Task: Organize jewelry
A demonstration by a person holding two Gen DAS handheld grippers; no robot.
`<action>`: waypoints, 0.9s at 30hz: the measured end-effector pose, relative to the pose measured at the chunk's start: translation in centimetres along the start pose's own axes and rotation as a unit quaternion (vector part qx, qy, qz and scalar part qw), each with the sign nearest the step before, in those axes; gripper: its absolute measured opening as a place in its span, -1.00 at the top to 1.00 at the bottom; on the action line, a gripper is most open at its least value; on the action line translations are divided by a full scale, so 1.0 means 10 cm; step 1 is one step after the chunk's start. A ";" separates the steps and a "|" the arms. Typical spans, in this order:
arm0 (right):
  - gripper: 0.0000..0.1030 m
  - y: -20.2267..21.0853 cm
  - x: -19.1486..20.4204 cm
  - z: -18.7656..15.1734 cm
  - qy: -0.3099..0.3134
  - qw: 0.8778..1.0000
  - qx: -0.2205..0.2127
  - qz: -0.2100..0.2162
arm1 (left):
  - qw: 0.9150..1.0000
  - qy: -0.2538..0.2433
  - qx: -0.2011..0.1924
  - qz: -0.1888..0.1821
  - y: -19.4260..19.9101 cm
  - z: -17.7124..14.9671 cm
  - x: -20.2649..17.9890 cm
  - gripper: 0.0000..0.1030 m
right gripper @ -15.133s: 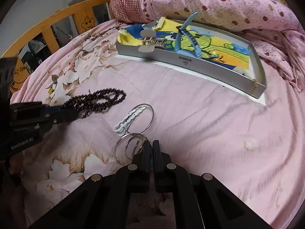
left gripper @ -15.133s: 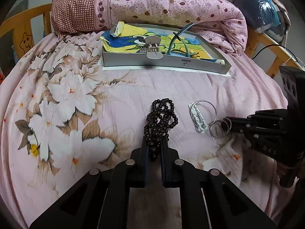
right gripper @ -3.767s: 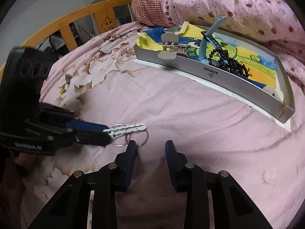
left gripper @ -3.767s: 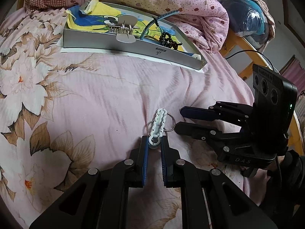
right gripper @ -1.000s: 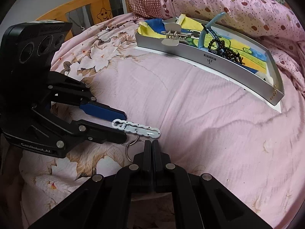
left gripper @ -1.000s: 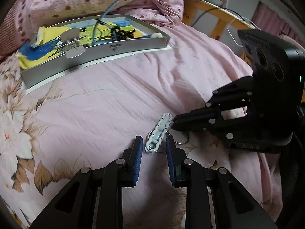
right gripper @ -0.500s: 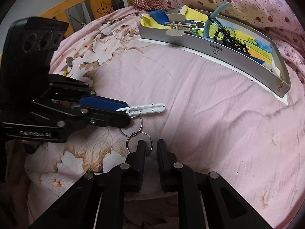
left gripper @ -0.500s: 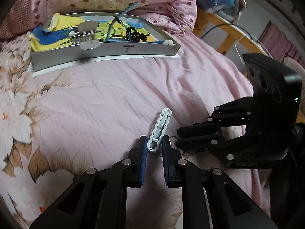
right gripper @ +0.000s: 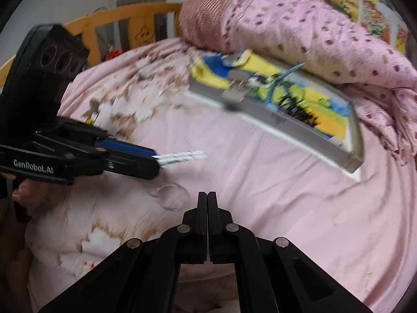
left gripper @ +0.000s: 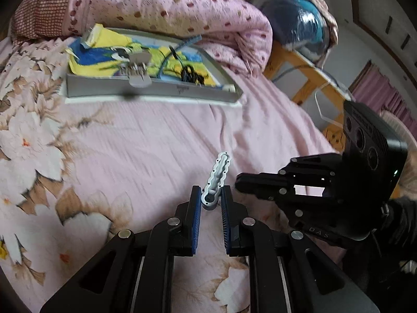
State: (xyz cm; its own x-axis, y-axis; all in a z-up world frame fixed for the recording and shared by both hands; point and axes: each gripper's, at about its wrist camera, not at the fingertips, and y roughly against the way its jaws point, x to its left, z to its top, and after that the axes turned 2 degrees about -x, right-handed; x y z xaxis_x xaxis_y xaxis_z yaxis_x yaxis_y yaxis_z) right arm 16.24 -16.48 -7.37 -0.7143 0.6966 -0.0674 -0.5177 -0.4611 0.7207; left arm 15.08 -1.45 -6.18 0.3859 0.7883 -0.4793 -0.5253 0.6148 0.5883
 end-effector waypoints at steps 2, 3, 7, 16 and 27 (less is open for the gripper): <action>0.98 0.01 -0.08 0.05 -0.010 1.000 -0.007 -0.005 | 1.000 0.014 -0.010 -0.005 0.03 0.07 0.04 0.77; 0.98 0.01 -0.11 0.07 -0.014 1.000 -0.009 -0.004 | 1.000 0.019 -0.014 -0.008 0.04 0.10 0.06 0.77; 0.98 -0.01 -0.16 0.09 -0.031 0.999 -0.015 0.017 | 0.999 0.031 -0.023 -0.010 0.04 0.22 0.10 0.77; -0.11 -0.26 -0.07 0.01 -0.049 0.993 -0.001 0.103 | 0.999 0.047 -0.015 -0.022 -0.01 0.27 0.18 0.77; 0.31 -0.67 0.02 0.14 -0.038 0.993 0.018 0.115 | 0.995 0.095 -0.004 -0.008 -0.04 0.20 0.53 0.77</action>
State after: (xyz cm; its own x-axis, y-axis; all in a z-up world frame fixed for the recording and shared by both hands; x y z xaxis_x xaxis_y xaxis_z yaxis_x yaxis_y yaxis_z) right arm 20.25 -12.53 -11.23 -0.7727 0.6161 0.1529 -0.3278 -0.5934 0.7351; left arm 18.89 2.58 -7.64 0.2445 0.7591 -0.6033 -0.5267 0.6263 0.5747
